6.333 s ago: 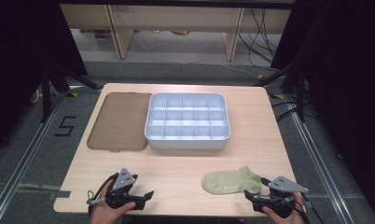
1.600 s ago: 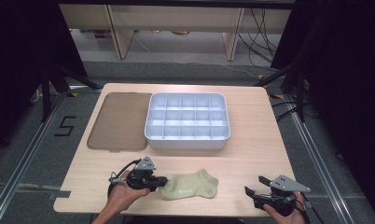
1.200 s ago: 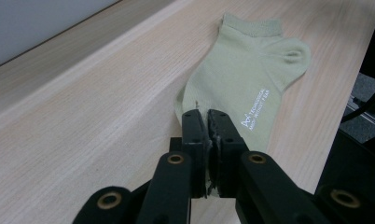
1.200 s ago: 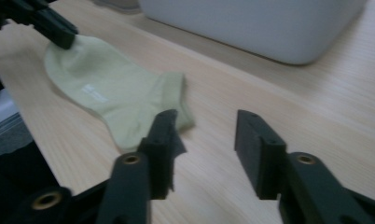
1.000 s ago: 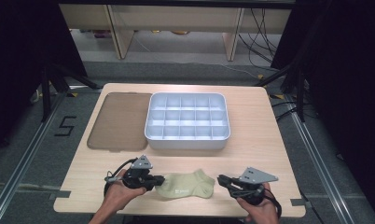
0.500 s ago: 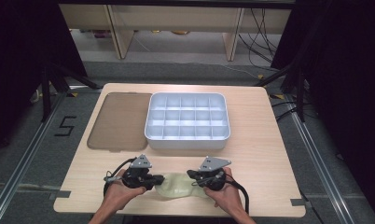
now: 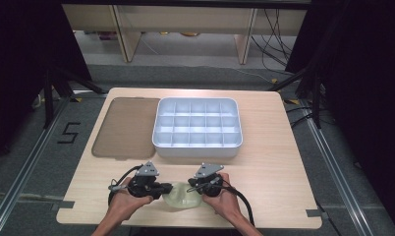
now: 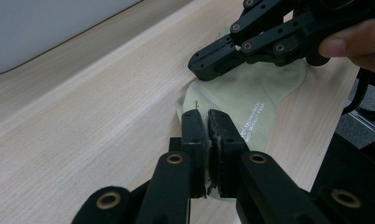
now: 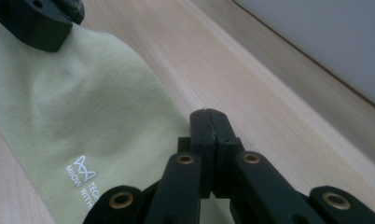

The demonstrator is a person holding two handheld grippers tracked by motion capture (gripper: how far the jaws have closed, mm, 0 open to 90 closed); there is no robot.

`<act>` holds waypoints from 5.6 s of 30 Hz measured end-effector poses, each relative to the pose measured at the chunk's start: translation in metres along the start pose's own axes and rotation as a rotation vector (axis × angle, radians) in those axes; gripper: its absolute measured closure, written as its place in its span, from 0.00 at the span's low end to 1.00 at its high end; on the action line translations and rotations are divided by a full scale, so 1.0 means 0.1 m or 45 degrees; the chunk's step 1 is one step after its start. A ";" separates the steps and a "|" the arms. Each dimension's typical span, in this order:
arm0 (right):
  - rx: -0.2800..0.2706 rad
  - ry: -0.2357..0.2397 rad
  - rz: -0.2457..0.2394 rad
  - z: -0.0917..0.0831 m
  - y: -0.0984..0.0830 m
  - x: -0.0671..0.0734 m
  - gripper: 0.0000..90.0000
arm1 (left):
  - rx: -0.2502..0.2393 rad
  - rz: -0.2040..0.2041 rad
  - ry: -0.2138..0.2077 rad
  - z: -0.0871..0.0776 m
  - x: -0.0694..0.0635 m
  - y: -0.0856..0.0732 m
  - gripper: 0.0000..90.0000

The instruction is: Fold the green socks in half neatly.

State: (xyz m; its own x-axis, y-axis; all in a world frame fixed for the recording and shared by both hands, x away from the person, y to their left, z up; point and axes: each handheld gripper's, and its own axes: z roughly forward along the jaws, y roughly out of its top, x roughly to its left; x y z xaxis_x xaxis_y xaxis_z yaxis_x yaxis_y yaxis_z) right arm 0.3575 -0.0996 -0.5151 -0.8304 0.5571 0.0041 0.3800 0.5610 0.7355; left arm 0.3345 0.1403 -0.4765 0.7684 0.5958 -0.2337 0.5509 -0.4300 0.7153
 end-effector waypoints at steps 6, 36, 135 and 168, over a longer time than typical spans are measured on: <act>-0.059 0.089 0.028 -0.14 0.02 0.05 1.00 | -0.015 -0.039 0.009 -0.06 0.04 -0.03 0.94; -0.009 0.063 0.042 -0.51 -0.20 -0.12 1.00 | -0.031 -0.013 0.014 -0.13 -0.01 0.12 0.94; 0.039 0.055 0.066 -0.70 -0.32 -0.38 1.00 | 0.110 0.060 -0.062 0.70 -0.41 0.11 0.96; 0.072 0.121 -0.099 -0.65 -0.27 0.05 0.99 | 0.141 0.093 -0.051 0.69 -0.40 0.11 0.99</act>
State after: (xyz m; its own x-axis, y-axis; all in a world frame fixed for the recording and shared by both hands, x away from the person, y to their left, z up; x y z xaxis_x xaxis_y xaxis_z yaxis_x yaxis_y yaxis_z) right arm 0.3169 -0.1515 -0.4909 -0.8921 0.4517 0.0151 0.3333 0.6350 0.6969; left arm 0.3328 0.0648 -0.5051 0.8189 0.5337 -0.2110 0.5237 -0.5446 0.6550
